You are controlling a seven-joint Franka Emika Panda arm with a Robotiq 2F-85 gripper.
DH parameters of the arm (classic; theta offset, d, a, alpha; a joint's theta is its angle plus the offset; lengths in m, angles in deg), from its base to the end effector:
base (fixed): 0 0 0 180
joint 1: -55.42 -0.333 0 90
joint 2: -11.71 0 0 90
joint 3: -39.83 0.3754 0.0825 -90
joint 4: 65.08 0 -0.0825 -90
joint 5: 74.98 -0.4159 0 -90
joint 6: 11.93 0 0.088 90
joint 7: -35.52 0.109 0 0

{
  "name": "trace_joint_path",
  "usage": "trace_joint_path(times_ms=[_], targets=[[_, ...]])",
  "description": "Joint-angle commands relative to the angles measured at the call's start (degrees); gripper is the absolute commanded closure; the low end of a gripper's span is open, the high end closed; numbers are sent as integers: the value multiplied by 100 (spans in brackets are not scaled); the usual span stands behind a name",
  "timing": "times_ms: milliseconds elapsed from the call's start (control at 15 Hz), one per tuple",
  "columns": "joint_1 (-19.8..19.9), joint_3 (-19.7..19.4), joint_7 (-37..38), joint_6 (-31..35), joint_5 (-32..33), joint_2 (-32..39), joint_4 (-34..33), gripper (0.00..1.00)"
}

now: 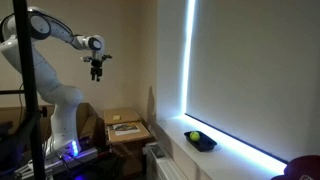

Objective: Close the top drawer of the brown cabinet.

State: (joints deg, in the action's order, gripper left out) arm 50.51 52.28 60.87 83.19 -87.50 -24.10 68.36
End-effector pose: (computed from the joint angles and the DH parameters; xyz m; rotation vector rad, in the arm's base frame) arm 0.3303 0.1459 0.5930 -3.0557 0.3197 0.1246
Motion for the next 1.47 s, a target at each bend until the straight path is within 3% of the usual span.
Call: trace_joint_path(times_ms=[0, 400, 667, 733, 800, 867, 1067, 1200, 1400], targets=[[45, 31, -19, -20, -16, 0, -15, 0], [552, -7, 1047, 922, -46, -216, 1985, 0], [925, -32, 1815, 1965, 426, -351, 3329, 0], [1123, -141, 2059, 1786, 533, 299, 2608, 0], [1102, -291, 2190, 1745, 395, 85, 2765, 0], [870, -202, 2024, 1660, 478, 80, 2741, 0], [992, -373, 2150, 1659, 465, 124, 2667, 0], [1388, -297, 2833, 2084, 731, 625, 2655, 0], [1894, -723, 3251, 3004, 1218, 1175, 2657, 0]])
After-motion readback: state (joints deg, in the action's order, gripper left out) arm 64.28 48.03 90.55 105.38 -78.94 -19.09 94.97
